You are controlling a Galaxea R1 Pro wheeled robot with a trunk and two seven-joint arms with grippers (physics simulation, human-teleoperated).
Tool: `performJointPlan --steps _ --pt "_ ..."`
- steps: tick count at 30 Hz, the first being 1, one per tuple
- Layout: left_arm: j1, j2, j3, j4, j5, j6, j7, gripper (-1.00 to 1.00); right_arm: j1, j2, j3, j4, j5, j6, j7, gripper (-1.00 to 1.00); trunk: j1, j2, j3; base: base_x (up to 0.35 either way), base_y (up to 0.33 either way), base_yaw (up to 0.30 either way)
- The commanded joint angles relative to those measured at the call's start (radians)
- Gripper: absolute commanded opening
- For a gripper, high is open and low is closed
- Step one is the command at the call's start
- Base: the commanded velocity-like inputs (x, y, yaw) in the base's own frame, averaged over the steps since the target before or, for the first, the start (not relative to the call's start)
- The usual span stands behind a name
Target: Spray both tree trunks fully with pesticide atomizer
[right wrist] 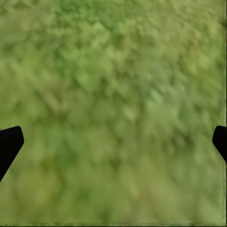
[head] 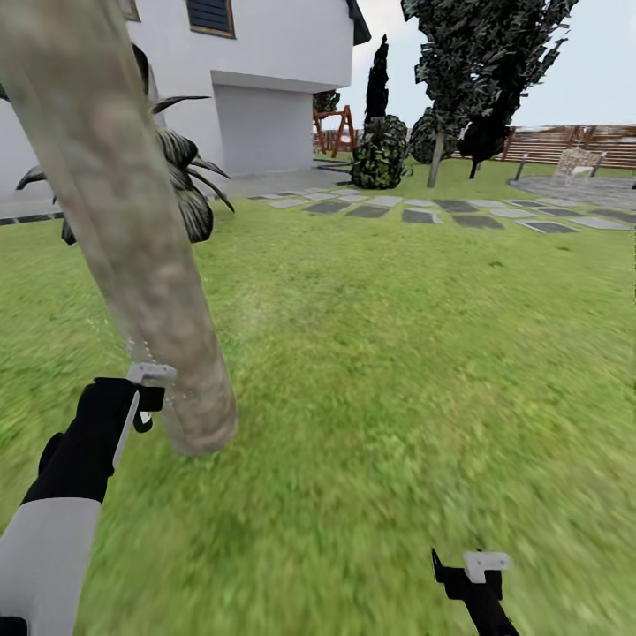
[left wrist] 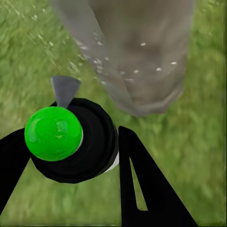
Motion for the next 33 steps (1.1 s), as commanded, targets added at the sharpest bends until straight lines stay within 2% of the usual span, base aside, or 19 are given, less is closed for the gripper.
performJointPlan --steps 1,8,14,18,20,21,24,33 --pt "-0.001 0.000 0.000 0.000 -0.001 0.000 0.000 -1.00 0.000 0.000 0.000 0.000 0.000 0.000 0.000 1.00 0.000 0.000 0.000 -0.205 -0.233 0.000" --pt "-0.001 0.000 0.000 0.000 -0.001 0.002 0.000 -1.00 0.000 0.000 0.000 0.000 0.000 0.000 0.001 1.00 0.000 0.000 0.000 -0.166 -0.238 0.000" --pt "0.000 0.002 0.002 0.003 -0.001 0.000 0.001 -1.00 0.000 0.000 0.000 0.000 0.000 0.000 0.000 1.00 0.000 0.000 0.000 0.056 -0.262 0.043" --pt "0.002 0.022 0.022 0.028 0.000 -0.002 0.001 -1.00 0.000 0.000 0.000 0.001 0.000 0.000 0.000 1.00 0.000 0.000 0.000 0.102 -0.089 0.226" --pt "-0.016 0.051 0.045 0.098 0.004 0.002 -0.004 -1.00 0.000 0.000 0.000 0.001 0.000 0.000 0.001 1.00 0.000 0.000 0.000 0.007 -0.006 0.036" --pt "-0.027 0.053 0.047 0.109 0.004 0.003 -0.003 -1.00 0.000 0.000 0.000 0.001 0.000 0.000 0.001 1.00 0.000 0.000 0.000 0.003 -0.002 0.013" --pt "-0.065 0.057 0.049 0.132 0.004 0.004 -0.004 -1.00 0.000 0.000 0.000 0.000 0.000 0.000 0.001 1.00 0.000 0.000 0.000 0.001 -0.001 0.007" --pt "-0.064 0.045 0.038 0.102 0.005 0.003 -0.005 -1.00 0.000 0.000 0.000 0.000 0.000 0.000 0.001 1.00 0.000 0.000 0.000 0.026 -0.042 0.165"
